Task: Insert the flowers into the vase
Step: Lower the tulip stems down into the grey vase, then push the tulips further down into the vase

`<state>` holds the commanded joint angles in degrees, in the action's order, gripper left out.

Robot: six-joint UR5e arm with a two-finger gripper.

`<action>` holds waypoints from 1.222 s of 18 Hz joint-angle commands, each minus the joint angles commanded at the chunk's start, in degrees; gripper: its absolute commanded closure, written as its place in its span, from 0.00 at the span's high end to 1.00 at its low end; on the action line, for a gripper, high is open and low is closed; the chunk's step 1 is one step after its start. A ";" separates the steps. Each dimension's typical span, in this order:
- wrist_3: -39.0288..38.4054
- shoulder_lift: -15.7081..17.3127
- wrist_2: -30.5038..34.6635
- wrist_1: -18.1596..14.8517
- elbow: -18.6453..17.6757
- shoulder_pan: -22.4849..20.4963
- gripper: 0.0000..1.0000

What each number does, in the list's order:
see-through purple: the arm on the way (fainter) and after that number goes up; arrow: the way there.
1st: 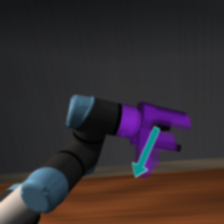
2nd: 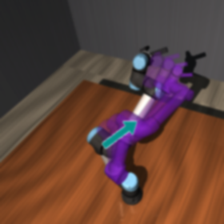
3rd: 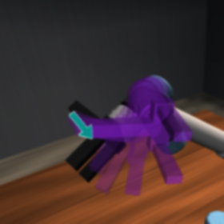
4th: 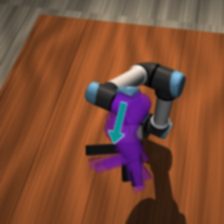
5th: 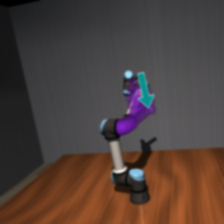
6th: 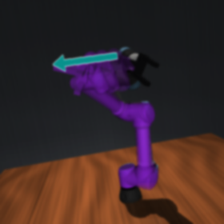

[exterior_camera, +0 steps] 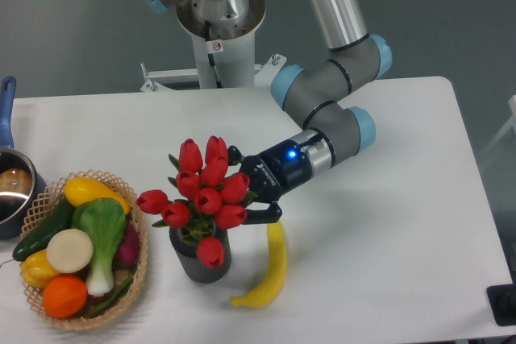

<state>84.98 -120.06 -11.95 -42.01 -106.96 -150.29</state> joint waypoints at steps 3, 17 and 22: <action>0.09 -0.09 0.09 0.00 -0.53 0.00 0.37; 1.24 -0.88 2.90 0.00 -0.44 0.00 0.40; 1.32 -0.97 2.90 -0.09 -0.53 0.00 0.41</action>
<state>86.31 -121.03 -9.05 -42.10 -107.49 -150.29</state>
